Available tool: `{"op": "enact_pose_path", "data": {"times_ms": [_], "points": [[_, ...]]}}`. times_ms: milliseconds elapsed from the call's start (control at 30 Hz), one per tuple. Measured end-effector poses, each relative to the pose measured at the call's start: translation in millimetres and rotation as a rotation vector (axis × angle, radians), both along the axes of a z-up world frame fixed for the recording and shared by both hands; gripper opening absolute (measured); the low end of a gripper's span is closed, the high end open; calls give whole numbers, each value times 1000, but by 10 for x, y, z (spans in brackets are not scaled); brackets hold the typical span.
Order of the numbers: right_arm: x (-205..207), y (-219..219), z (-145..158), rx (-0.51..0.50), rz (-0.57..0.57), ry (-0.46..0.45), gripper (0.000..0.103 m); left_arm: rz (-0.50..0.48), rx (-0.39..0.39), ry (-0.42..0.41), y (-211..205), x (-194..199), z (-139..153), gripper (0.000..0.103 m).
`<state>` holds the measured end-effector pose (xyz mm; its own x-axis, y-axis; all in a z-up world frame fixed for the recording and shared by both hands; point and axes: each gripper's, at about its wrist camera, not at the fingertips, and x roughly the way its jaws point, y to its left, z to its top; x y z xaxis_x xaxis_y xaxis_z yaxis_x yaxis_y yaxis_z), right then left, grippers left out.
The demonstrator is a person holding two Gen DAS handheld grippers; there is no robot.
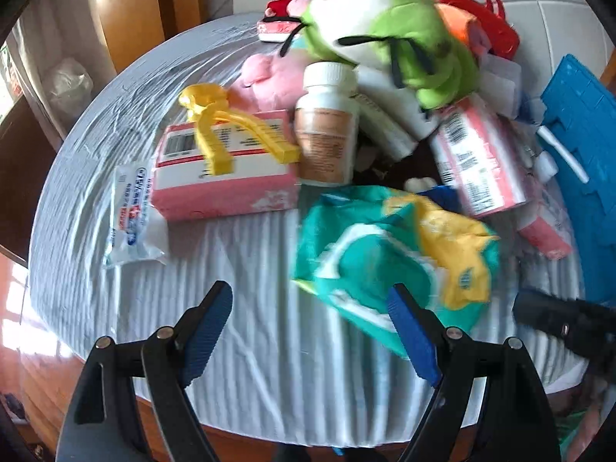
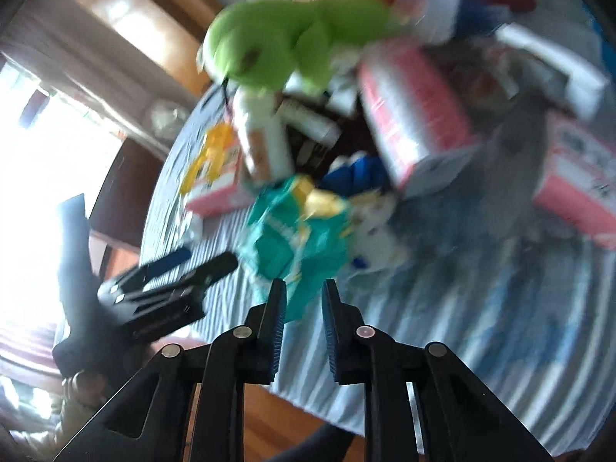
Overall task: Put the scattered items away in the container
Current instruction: 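Grasp the green wipes pack with left tool while right tool grasps white bear plush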
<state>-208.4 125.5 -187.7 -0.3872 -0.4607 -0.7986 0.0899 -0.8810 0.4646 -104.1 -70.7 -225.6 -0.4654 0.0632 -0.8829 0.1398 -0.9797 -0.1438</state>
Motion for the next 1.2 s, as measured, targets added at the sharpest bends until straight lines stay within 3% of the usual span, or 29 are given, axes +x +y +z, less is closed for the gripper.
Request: {"op": "enact_pose_path", "data": {"times_ms": [200,267,333,433,533,633,733,833,933,1100,1200], "points": [[95,418,-45,74,-57,15,25,29,126,41,521,-100,117,83],[137,503,-90,82,-53,12,25,2,119,35,704,-150,48,83],[136,535,-137,86,-42,5,25,-9,53,-15,824,-183,-103,83],[118,467,-196,76,-12,0,28,28,-21,-61,710,-78,-267,83],[59,327,-259,70,26,1,48,86,-54,-118,374,132,-385,83],[9,192,-287,80,61,11,50,113,-80,-146,169,285,-378,83],[-73,52,-323,108,84,16,51,84,-49,-127,139,409,-221,83],[-142,-31,-349,142,85,21,62,55,-10,-69,202,449,24,83],[-194,-58,-345,159,75,28,70,88,-19,-39,193,374,110,83],[-322,-136,-466,222,63,28,70,199,-53,-99,21,43,-274,83],[-382,-229,-604,254,68,28,70,218,-79,-90,69,-34,-428,85]]}}
